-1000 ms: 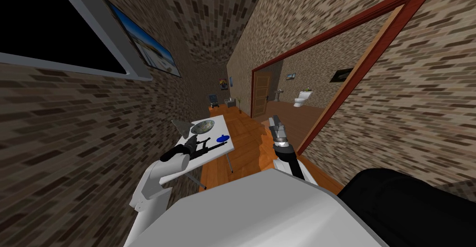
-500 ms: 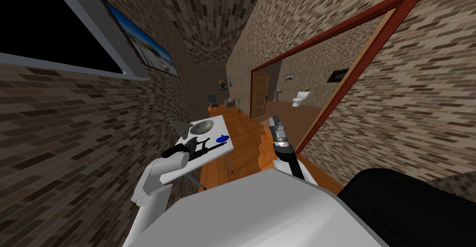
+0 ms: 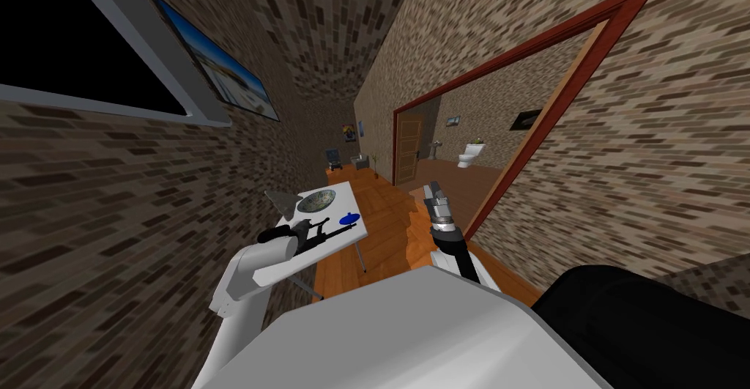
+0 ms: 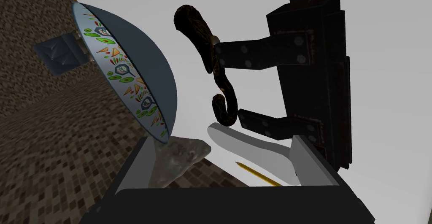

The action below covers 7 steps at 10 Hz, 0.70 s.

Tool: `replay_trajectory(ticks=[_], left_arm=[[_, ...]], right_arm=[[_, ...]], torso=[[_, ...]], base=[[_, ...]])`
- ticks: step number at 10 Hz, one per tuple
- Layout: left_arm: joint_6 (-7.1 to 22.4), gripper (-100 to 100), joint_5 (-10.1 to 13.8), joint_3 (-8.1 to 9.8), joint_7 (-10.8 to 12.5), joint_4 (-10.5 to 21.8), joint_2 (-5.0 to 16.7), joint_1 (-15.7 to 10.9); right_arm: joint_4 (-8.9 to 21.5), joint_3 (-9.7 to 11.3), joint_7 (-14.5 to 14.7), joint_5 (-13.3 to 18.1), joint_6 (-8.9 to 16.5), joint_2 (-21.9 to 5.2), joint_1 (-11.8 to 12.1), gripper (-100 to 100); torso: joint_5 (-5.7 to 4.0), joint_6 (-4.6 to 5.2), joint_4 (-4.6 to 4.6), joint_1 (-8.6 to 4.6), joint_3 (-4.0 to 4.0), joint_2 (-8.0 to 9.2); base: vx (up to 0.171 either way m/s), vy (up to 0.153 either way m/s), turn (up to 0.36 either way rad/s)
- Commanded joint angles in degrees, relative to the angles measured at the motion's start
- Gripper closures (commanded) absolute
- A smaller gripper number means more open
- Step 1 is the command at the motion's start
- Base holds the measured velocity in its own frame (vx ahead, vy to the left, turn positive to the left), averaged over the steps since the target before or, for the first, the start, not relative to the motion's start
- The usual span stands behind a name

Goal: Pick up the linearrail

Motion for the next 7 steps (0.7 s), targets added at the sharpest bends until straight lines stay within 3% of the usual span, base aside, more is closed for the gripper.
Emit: replay_trajectory(ticks=[1,7], left_arm=[[2.9,-100,0.0,0.14,0.0,0.5,0.0,-0.6],[12.1,-100,0.4,1.2,-0.1,3.2,0.0,-3.6]], right_arm=[[0.0,0.0,0.0,0.0,0.0,0.0,0.0,0],[0.0,0.0,0.0,0.0,0.0,0.0,0.0,0]], torso=[[0.0,0.0,0.0,0.0,0.0,0.0],[0.0,-0.01,0.0,-0.02,-0.01,-0.02]], base=[[-0.005,0.001,-0.028],[0.0,-0.002,-0.04]])
